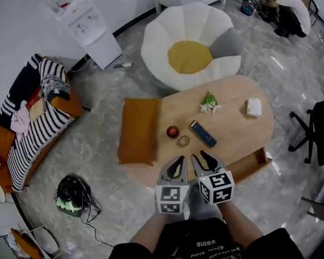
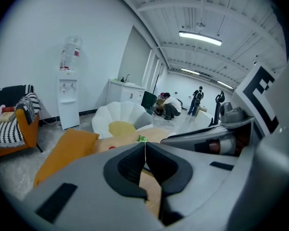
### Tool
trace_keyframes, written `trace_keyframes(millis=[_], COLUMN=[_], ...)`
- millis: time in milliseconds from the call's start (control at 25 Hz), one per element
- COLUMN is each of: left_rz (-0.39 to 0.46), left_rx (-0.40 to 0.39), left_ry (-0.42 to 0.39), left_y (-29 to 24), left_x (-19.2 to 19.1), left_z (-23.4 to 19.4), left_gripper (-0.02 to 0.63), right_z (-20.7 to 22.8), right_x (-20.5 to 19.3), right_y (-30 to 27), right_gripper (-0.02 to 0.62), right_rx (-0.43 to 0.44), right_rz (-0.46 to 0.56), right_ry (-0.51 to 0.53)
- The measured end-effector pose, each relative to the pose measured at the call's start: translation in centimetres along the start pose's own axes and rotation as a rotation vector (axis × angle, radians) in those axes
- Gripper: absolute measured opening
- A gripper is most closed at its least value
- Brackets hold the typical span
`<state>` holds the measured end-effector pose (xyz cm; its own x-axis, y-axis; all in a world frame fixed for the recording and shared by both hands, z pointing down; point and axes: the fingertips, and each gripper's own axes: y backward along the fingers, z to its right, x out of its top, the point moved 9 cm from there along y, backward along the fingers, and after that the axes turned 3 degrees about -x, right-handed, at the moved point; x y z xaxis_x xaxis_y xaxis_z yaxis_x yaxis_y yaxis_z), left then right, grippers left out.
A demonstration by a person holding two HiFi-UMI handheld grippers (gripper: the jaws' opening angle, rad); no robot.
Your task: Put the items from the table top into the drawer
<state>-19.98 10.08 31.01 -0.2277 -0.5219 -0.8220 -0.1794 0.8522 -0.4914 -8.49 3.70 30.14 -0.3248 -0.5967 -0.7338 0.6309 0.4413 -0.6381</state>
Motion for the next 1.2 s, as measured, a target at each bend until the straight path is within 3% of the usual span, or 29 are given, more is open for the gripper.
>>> trace_keyframes(millis=[840, 1200], left_rz=[-0.095, -0.136], left_rx=[0.049, 0.025], left_ry=[0.024, 0.054], left_y=[-8.3, -11.4], left_x=[-6.3, -9.7], left_z=[-6.6, -7.8], left_gripper=[0.011, 0.011], right_z=[2.9, 4.4], right_x=[-4.4, -7.3], right_y=[-11.9, -16.4], right_gripper=[0.146, 0.146], right_rx=[-0.034, -0.027], right_rz=[-0.121, -0.169], right_ry=[-0.02, -0.029])
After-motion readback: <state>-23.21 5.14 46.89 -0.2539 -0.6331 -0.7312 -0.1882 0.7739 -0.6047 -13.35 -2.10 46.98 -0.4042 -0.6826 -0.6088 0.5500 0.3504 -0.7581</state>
